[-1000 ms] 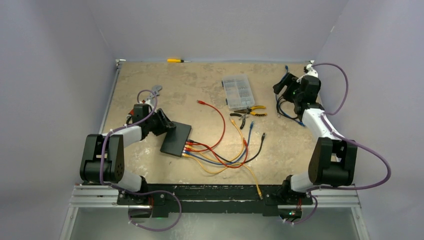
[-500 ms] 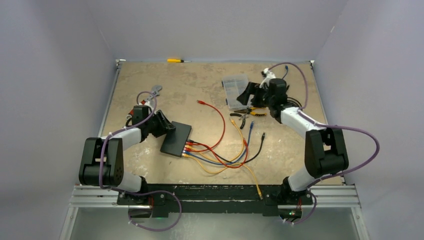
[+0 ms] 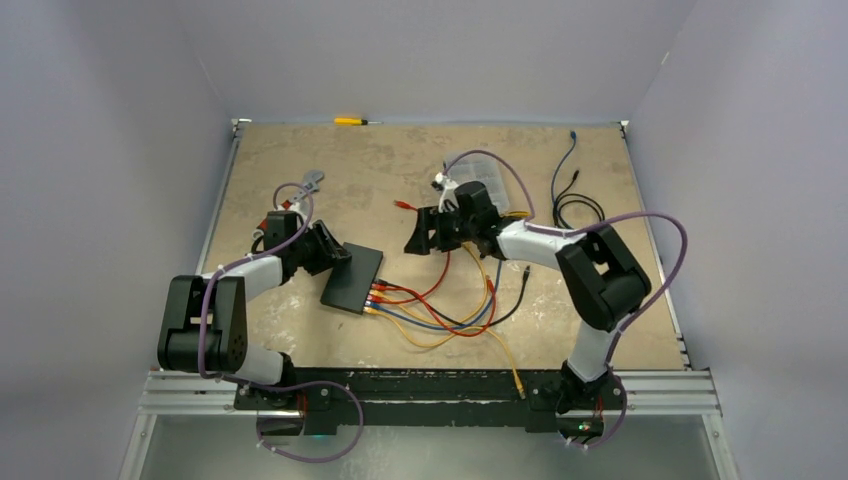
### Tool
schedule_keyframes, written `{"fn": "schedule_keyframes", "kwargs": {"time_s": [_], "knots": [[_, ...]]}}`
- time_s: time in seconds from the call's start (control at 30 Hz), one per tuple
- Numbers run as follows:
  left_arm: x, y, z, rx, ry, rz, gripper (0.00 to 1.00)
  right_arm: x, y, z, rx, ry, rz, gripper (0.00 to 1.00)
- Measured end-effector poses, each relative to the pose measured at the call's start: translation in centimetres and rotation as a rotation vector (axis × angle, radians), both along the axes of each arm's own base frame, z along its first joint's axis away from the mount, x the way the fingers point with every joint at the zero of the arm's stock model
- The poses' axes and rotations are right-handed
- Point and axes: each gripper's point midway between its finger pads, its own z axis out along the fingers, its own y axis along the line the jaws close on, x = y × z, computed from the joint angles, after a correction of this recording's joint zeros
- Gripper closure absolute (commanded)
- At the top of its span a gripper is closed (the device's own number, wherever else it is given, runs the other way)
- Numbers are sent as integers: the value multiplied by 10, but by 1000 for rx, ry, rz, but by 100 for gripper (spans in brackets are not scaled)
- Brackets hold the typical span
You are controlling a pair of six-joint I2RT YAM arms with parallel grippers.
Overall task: Pull the plug from the switch port
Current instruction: Pull the connector from the switch port.
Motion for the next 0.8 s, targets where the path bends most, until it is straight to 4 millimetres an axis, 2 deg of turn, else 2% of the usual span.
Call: {"fn": "schedule_keyframes", "kwargs": {"time_s": [0.13,0.43,0.63,0.8], "knots": [[0,0,0,0,0,0,54,-13,32,-12,19,48,80,31],[0,0,0,-3,-2,-2,55,-33,82,-33,102,151,191,40],[1,-3,-1,-17,-5,-15,55,-32,108,-38,162,186,227,42],[5,-3,0,-18,-16,-15,55,-26,114,-38,167,227,235,42]]}}
